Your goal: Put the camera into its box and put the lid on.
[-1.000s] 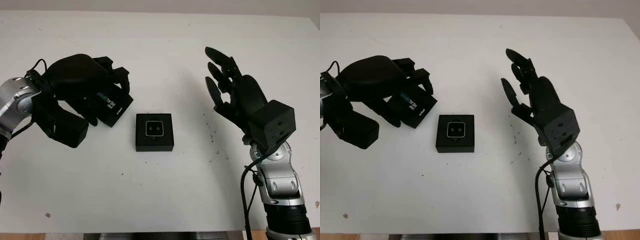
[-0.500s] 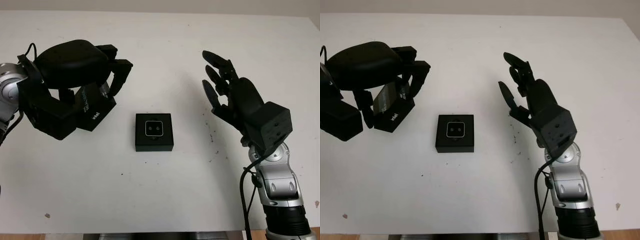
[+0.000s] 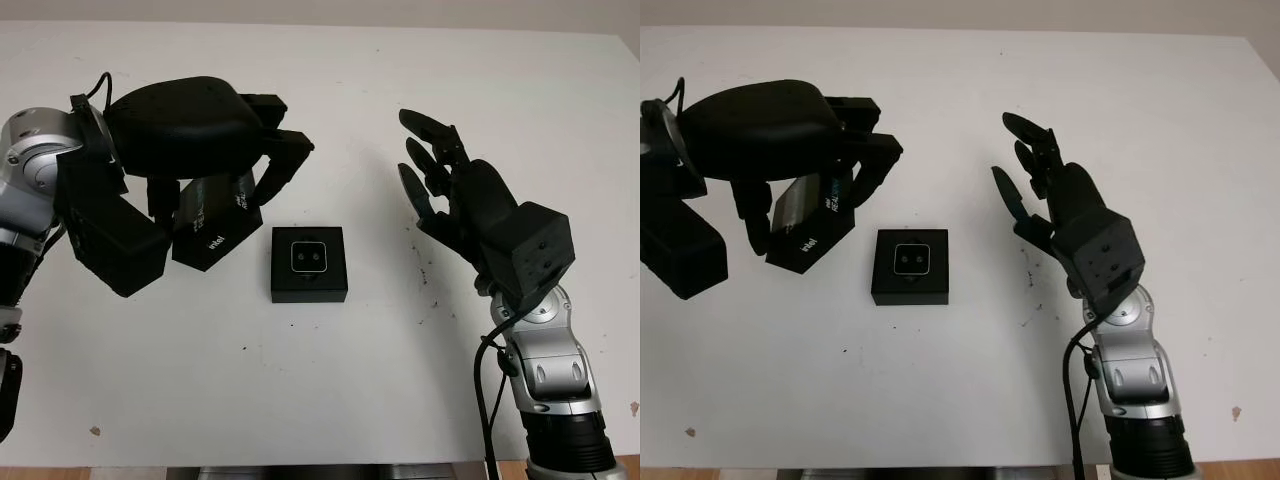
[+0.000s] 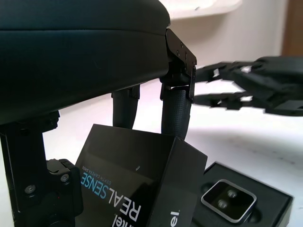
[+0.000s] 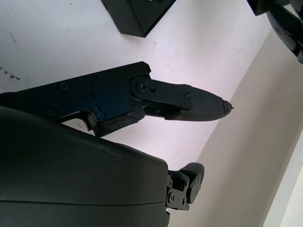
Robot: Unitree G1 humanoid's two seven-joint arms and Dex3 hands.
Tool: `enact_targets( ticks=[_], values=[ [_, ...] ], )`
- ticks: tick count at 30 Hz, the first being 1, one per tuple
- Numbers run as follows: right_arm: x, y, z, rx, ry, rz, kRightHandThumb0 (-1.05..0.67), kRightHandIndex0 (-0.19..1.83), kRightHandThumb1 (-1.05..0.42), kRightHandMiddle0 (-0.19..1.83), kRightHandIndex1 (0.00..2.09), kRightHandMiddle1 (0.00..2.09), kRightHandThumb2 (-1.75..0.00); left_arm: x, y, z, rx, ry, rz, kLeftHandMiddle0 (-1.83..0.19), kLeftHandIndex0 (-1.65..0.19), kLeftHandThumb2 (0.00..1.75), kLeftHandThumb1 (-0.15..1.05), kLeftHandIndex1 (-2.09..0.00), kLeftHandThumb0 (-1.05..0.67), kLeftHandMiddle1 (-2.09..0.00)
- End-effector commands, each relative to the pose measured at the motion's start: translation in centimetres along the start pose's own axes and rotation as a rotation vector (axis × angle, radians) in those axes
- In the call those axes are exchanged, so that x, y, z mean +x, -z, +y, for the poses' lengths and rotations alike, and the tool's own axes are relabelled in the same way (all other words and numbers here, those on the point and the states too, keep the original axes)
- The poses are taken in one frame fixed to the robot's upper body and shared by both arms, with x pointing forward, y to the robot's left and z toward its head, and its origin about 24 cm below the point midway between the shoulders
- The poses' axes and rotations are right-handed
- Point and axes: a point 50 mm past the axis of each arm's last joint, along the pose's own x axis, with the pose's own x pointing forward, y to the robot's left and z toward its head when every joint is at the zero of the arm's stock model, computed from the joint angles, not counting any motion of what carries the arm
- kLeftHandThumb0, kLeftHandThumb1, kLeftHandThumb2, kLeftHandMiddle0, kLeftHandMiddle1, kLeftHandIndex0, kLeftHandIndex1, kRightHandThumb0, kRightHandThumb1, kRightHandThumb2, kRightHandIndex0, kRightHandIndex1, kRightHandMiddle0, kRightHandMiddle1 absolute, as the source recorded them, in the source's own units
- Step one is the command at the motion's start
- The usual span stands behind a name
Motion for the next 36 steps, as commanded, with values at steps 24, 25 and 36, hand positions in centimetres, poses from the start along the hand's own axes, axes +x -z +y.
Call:
enact_targets(
  ticks=[24,25,36],
  values=[
    [0.2,-3.9,-5.0,0.155,0.286,-0.139,-0.74,-0.16,-1.05,-0.18,0.02,0.01,-0.71,5.4,-2.2,-1.6,0.087,0.085,-0.163,-1.20,-0.51,0.77,0.82,-2.09,-0.41,-2.09],
    [0.2,-4.2,-5.4,0.165,0.299,-0.144,-0.73,-0.16,-1.05,-0.17,0.03,0.01,-0.70,5.5,-2.2,-1.7,0.077,0.084,-0.161,-1.21,-0.54,0.80,0.80,-2.09,-0.41,-2.09],
    [0.4,-5.9,-8.7,0.108,0.315,-0.167,-0.72,-0.11,-1.05,-0.06,0.05,0.06,-0.58,6.6,-2.2,-2.5,0.005,0.070,-0.177,-1.20,-0.77,1.08,0.63,-2.09,-0.41,-2.09]
  ],
)
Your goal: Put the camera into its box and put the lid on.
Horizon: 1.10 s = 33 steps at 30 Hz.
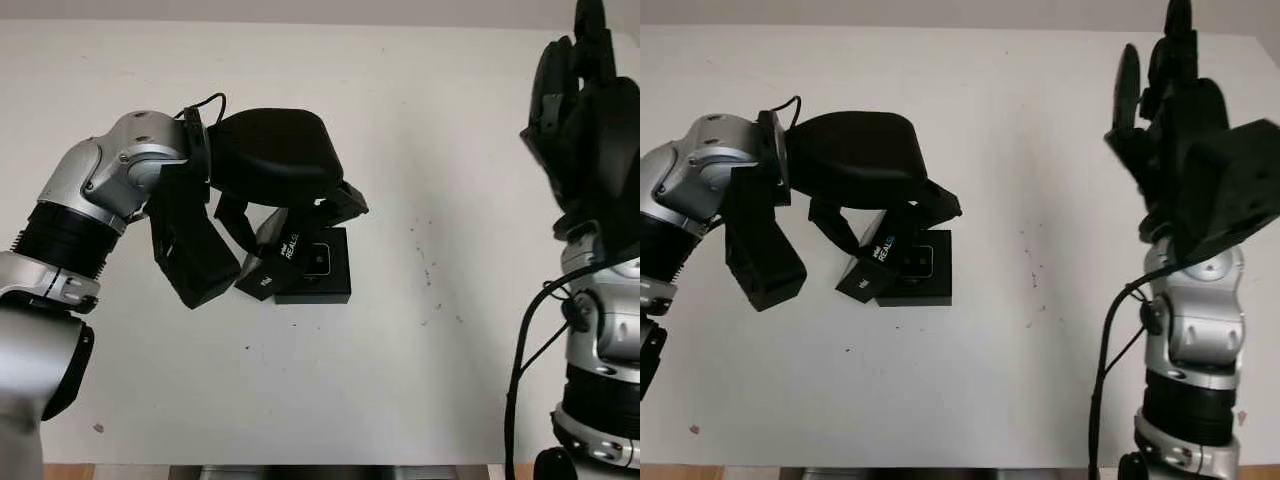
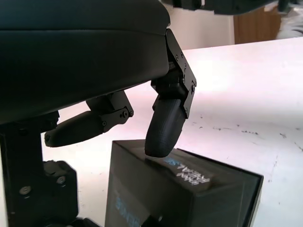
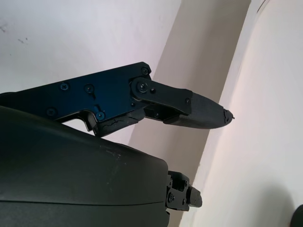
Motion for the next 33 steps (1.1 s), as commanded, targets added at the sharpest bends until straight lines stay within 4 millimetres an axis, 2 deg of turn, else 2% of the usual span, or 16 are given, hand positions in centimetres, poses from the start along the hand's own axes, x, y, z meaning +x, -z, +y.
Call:
enact_targets(
  ticks=[1,3,8,10,12,14,16,19,20,21,23,24,25,27,31,33],
  values=[
    [0.0,-0.3,0.0,-0.001,-0.007,-0.011,-0.71,-0.11,-1.05,-0.05,0.06,0.07,-0.58,0.8,-0.4,0.4,0.007,-0.017,-0.035,-1.20,-0.76,1.08,0.64,-2.09,-0.40,-2.09],
    [-0.1,-0.2,0.2,-0.008,-0.008,-0.004,-0.71,-0.10,-1.05,-0.03,0.06,0.08,-0.58,1.0,-0.4,0.5,-0.011,-0.019,-0.032,-1.18,-0.73,1.06,0.64,-2.09,-0.40,-2.09],
    [-0.1,0.3,0.7,-0.027,-0.028,0.008,-0.71,-0.09,-1.05,-0.09,0.07,0.06,-0.58,1.5,-0.5,1.3,-0.106,-0.063,-0.001,-1.17,-0.62,0.83,0.71,-2.09,-0.37,-2.09],
    [-0.1,0.3,1.0,-0.033,-0.043,0.013,-0.68,-0.09,-1.05,-0.08,0.06,0.06,-0.59,1.7,-0.6,1.9,-0.132,-0.078,0.025,-1.14,-0.69,0.75,0.76,-2.09,-0.37,-2.09],
    [-0.1,0.3,1.3,-0.033,-0.058,0.011,-0.67,-0.11,-1.05,-0.09,0.06,0.06,-0.61,1.9,-0.7,2.6,-0.147,-0.094,0.065,-1.04,-0.67,0.66,0.82,-2.09,-0.36,-2.09],
    [0.0,0.3,1.5,-0.036,-0.062,0.010,-0.70,-0.11,-1.05,-0.10,0.05,0.05,-0.59,2.0,-0.8,3.4,-0.158,-0.116,0.116,-0.86,-0.58,0.49,0.92,-2.09,-0.37,-2.09],
    [0.0,0.4,1.7,-0.044,-0.061,0.011,-0.73,-0.10,-1.05,-0.09,0.06,0.06,-0.57,2.2,-0.9,4.0,-0.176,-0.138,0.165,-0.83,-0.45,0.34,1.01,-2.09,-0.38,-2.09],
    [-0.1,0.5,1.9,-0.066,-0.065,0.009,-0.72,-0.10,-1.05,-0.09,0.06,0.06,-0.59,2.3,-1.1,5.1,-0.222,-0.186,0.276,-0.78,-0.19,0.27,1.04,-2.09,-0.40,-2.09],
    [-0.1,0.6,2.0,-0.074,-0.067,0.008,-0.72,-0.10,-1.05,-0.09,0.06,0.06,-0.60,2.3,-1.2,5.4,-0.239,-0.195,0.314,-0.58,0.04,0.32,1.05,-2.09,-0.43,-2.09],
    [-0.1,0.6,2.1,-0.081,-0.071,0.007,-0.72,-0.10,-1.05,-0.09,0.06,0.06,-0.61,2.3,-1.3,5.9,-0.247,-0.198,0.356,-0.50,0.11,0.33,1.05,-2.09,-0.44,-2.09],
    [-0.2,0.7,2.2,-0.094,-0.075,0.003,-0.71,-0.09,-1.05,-0.09,0.06,0.06,-0.62,2.2,-1.4,6.6,-0.259,-0.209,0.404,-0.33,0.17,0.41,1.05,-1.91,-0.48,-2.09],
    [-0.2,0.8,2.3,-0.108,-0.074,-0.002,-0.71,-0.09,-1.05,-0.07,0.07,0.07,-0.63,2.1,-1.4,6.8,-0.262,-0.223,0.418,-0.02,0.18,0.41,1.05,-1.73,-0.48,-2.09],
    [-0.3,0.9,2.3,-0.121,-0.075,-0.004,-0.71,-0.07,-1.05,-0.06,0.07,0.08,-0.63,1.9,-1.3,6.9,-0.260,-0.232,0.427,0.08,0.19,0.42,1.05,-1.63,-0.48,-1.99],
    [-0.3,1.0,2.4,-0.141,-0.075,-0.006,-0.73,-0.06,-1.05,-0.06,0.08,0.08,-0.64,1.7,-1.2,7.1,-0.246,-0.240,0.450,0.17,0.19,0.46,1.05,-1.39,-0.49,-1.64],
    [-0.5,1.3,2.6,-0.147,-0.075,-0.002,-0.73,-0.05,-1.05,-0.06,0.08,0.09,-0.64,1.2,-0.9,7.0,-0.232,-0.257,0.503,0.19,0.19,0.53,1.05,-1.23,-0.52,-1.44],
    [-0.6,1.4,2.6,-0.145,-0.077,-0.001,-0.72,-0.04,-1.05,-0.05,0.09,0.10,-0.64,0.6,-0.7,7.1,-0.214,-0.266,0.540,0.19,0.19,0.54,1.05,-1.16,-0.54,-1.24]
  ],
)
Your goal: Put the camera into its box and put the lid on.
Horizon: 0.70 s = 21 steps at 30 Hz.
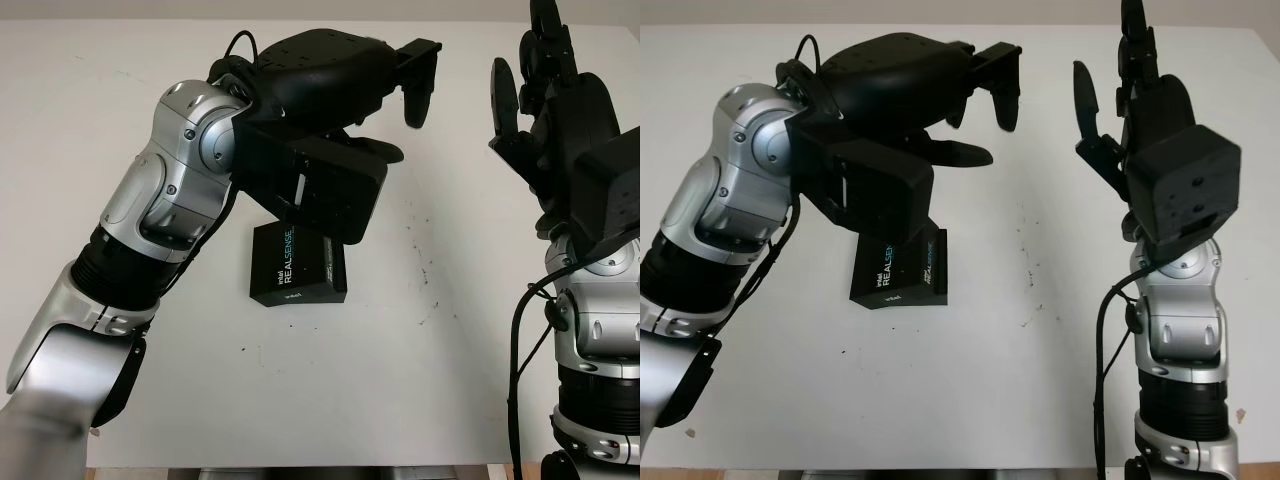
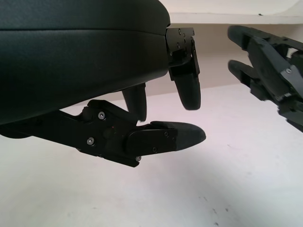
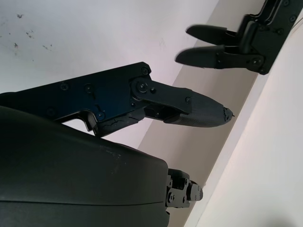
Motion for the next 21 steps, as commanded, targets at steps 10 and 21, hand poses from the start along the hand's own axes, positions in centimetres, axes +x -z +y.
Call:
enact_targets(
  ticks=[10,21],
  values=[
    [-0.1,0.6,0.3,0.086,-0.015,-0.006,-0.69,-0.10,-1.05,-0.12,0.06,0.10,-0.64,-3.8,4.0,2.6,-0.223,-0.249,0.072,0.16,0.18,0.48,1.05,-0.30,-0.62,-0.26],
    [0.5,0.3,-0.4,0.095,-0.023,0.006,-0.68,-0.14,-1.05,-0.16,0.03,0.09,-0.66,-9.1,7.9,-1.0,-0.561,-0.089,0.052,0.19,0.19,0.06,0.98,0.00,-1.01,0.00]
  ],
)
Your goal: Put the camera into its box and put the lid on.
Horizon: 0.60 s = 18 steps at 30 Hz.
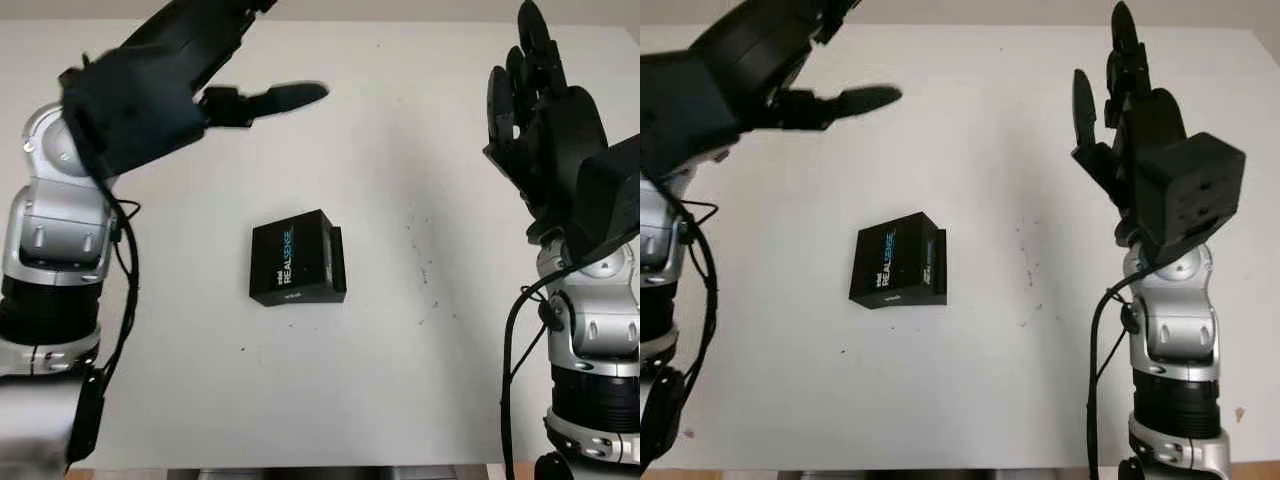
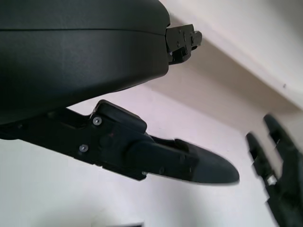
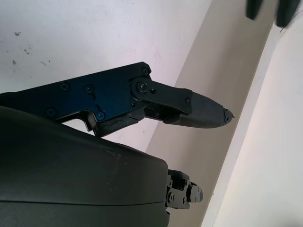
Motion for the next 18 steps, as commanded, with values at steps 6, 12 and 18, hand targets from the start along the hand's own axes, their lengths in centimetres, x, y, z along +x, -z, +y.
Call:
enact_targets(
  ticks=[6,12,18],
  values=[
    [0.3,-0.9,-0.6,-0.009,0.017,-0.033,-0.70,-0.13,-1.05,-0.16,0.04,0.10,-0.64,-3.0,0.3,-0.4,0.030,0.109,0.062,0.19,0.19,0.05,0.97,0.00,-1.00,0.00],
    [0.6,-1.0,-0.5,-0.006,0.018,-0.021,-0.70,-0.14,-1.05,-0.16,0.04,0.12,-0.63,-4.1,1.0,-1.7,0.054,0.174,0.098,0.19,0.19,0.04,0.93,0.00,-0.96,0.00],
    [0.7,-1.1,-0.5,-0.010,0.021,-0.021,-0.69,-0.14,-1.05,-0.16,0.04,0.14,-0.64,-4.3,1.7,-3.1,-0.004,0.207,0.078,0.19,0.19,0.04,0.88,0.00,-0.95,0.00]
  ],
)
